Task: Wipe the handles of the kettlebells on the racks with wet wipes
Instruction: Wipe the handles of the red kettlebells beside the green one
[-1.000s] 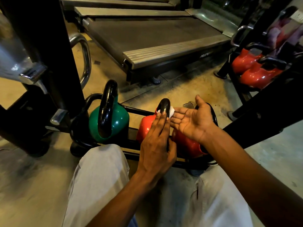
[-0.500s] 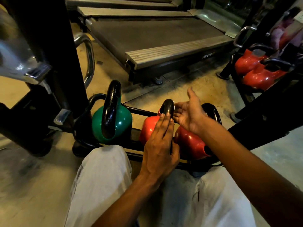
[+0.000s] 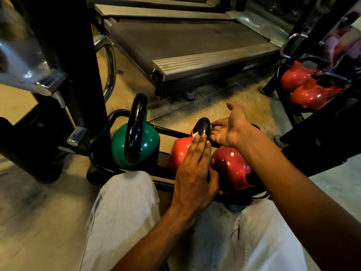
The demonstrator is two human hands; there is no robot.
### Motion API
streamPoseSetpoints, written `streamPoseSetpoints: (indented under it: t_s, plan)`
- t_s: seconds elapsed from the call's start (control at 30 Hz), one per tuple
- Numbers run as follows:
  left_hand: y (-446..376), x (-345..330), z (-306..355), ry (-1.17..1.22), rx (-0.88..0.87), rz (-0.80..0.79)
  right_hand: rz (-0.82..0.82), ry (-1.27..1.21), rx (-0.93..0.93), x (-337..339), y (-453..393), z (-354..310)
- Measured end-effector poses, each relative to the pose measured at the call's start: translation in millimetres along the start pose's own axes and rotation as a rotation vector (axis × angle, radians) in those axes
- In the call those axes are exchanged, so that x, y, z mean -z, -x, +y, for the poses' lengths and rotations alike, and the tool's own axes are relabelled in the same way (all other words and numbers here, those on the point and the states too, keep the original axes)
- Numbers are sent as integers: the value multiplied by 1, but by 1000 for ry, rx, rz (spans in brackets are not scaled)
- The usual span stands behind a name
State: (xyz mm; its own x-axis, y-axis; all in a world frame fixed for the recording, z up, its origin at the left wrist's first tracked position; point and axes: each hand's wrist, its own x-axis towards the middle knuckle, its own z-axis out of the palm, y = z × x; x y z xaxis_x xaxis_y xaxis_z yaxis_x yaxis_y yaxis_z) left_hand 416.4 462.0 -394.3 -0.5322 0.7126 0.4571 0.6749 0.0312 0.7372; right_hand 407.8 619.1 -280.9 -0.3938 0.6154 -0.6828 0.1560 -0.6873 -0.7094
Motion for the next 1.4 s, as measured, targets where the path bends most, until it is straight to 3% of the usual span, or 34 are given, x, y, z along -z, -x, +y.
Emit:
streamPoseSetpoints:
  t_s: [0.13,0.27,0.7,0.9,1.17,1.3,1.4]
  plan:
    - [0,1,1,-13,-6,-9,111,475,271,7,-31,20]
    - [0,2,0,-12,-4,-23,141,700,448,16,-37,17]
    - [0,-3,-6,22,-25,-15,-219,1453,773,3,-38,-20]
    - [-1,-3,-5,25,-46,15,-332,1980,870,-4,-41,-19]
    - [-1,-2,-5,26,-49,21,-407,2128,912,-20,-31,-19]
    - [-1,-5,-8,15,-53,14,-349,2087,934,-9,-39,-19]
    - [0,-5,-8,12,-49,11,-305,1923,881,2,-42,-23]
